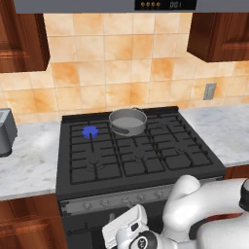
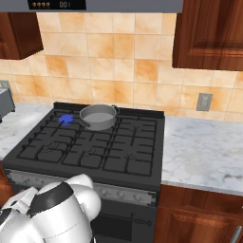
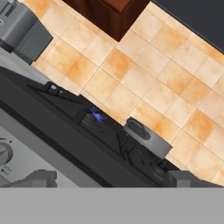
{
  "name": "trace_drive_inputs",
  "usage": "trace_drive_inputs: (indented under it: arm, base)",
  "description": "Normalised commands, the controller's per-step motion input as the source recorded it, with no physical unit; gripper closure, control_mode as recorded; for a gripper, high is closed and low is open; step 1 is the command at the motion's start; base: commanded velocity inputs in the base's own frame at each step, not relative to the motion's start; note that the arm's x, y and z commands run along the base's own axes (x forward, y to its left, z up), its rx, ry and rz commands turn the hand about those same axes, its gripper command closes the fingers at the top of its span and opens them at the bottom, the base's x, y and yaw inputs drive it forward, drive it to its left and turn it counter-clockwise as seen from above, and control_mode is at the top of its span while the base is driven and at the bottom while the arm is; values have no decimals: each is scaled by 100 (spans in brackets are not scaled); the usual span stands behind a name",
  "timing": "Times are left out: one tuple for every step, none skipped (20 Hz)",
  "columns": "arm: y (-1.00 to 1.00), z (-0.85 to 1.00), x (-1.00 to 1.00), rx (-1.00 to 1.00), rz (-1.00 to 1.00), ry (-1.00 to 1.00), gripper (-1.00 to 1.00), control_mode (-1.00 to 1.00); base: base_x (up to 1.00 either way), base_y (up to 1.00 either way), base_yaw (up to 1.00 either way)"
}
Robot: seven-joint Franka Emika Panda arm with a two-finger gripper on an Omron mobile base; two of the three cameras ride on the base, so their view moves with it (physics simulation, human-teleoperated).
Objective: Turn off the rear left burner of the stove.
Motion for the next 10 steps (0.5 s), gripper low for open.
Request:
trace_drive_inputs:
  arm:
    - [0, -13, 9, 0, 0, -1, -100, -100]
    - [0, -11, 15, 0, 1, 0, -100, -100]
    - [0, -8, 15, 0, 1, 0, -100, -100]
    - [1, -13, 15, 0, 1, 0, -100, -100]
    - [3, -14, 14, 0, 0, 0, -100, -100]
    - [6, -18, 14, 0, 0, 0, -100, -100]
    - [8, -18, 14, 0, 0, 0, -100, -100]
    - [14, -16, 14, 0, 0, 0, -100, -100]
    - [16, -14, 17, 0, 0, 0, -100, -100]
    - [16, -11, 18, 0, 0, 0, -100, -100]
  base:
    - [0, 0, 0]
    - [0, 0, 0]
    - [0, 0, 0]
    - [0, 0, 0]
    - [0, 0, 0]
    - [0, 0, 0]
    - [0, 0, 0]
    - [0, 0, 0]
    - [0, 0, 0]
    - [0, 0, 0]
